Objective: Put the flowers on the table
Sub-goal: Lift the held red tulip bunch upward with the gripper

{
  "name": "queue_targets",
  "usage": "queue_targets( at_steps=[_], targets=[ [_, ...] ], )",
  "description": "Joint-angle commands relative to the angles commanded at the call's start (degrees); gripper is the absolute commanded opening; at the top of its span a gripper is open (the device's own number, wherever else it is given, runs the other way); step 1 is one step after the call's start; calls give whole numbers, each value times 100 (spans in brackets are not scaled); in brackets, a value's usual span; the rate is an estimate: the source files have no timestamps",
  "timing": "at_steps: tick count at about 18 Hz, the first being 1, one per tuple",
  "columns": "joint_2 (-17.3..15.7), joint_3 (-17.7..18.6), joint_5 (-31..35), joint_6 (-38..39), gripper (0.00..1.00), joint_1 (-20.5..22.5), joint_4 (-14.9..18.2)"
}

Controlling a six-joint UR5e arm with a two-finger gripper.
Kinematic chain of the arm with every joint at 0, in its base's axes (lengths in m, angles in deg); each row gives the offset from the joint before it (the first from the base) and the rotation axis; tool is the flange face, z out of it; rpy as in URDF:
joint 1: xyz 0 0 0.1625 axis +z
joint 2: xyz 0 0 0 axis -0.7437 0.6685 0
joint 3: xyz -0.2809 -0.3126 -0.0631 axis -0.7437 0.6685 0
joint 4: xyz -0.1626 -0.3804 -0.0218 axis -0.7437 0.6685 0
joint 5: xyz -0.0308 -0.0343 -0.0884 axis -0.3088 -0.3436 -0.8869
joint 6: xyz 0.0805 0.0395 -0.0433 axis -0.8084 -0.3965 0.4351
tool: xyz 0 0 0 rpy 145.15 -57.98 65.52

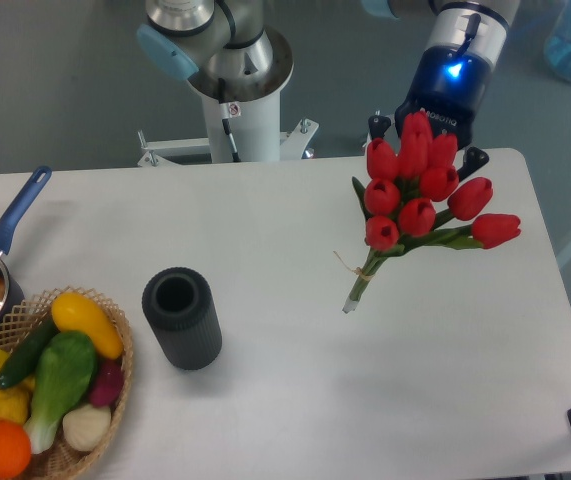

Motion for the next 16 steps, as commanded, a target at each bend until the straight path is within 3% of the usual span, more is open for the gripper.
queue_targets(
  at_steps=[9, 16],
  targets=[
    [-44, 70, 482, -202, 22, 475, 17],
    [-245, -79, 2132, -211, 22, 396, 61]
  ],
)
